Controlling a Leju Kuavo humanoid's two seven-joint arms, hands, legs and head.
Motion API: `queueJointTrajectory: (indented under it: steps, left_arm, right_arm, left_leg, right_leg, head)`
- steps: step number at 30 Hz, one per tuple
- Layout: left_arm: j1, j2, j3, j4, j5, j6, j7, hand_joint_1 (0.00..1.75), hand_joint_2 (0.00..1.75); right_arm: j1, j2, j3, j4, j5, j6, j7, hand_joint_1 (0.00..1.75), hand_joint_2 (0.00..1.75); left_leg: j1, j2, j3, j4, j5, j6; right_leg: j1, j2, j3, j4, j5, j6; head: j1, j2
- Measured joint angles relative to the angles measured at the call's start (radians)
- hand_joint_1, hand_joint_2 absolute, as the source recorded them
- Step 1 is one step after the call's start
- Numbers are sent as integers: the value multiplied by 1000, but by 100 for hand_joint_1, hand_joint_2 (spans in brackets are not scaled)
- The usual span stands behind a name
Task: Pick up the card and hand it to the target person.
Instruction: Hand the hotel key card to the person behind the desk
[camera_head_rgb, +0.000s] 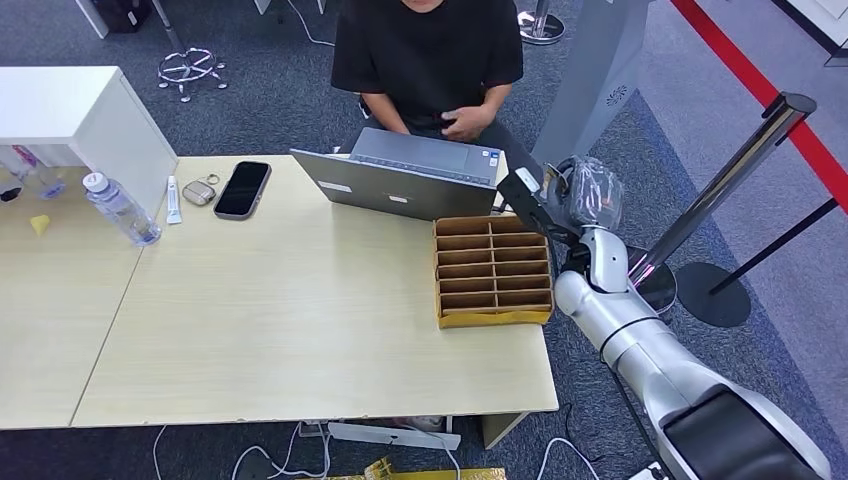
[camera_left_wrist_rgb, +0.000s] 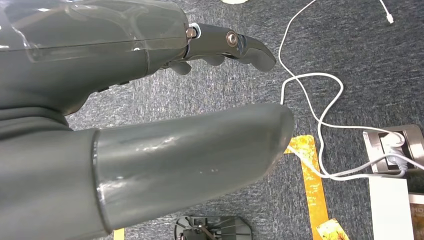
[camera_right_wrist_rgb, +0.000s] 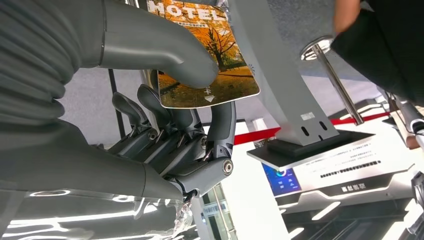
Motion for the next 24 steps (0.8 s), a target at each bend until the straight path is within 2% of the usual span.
queueJointTrajectory:
  steps: [24]
  left_arm:
    - [-3, 0, -19, 0, -7, 0, 3, 0, 0]
  right_arm:
    - [-5, 5, 6, 23, -2, 1, 0, 145, 175]
  left_leg:
    - [0, 0, 0, 0, 0, 0]
  right_leg:
    - [0, 0, 0, 0, 0, 0]
  head:
    - [0, 0]
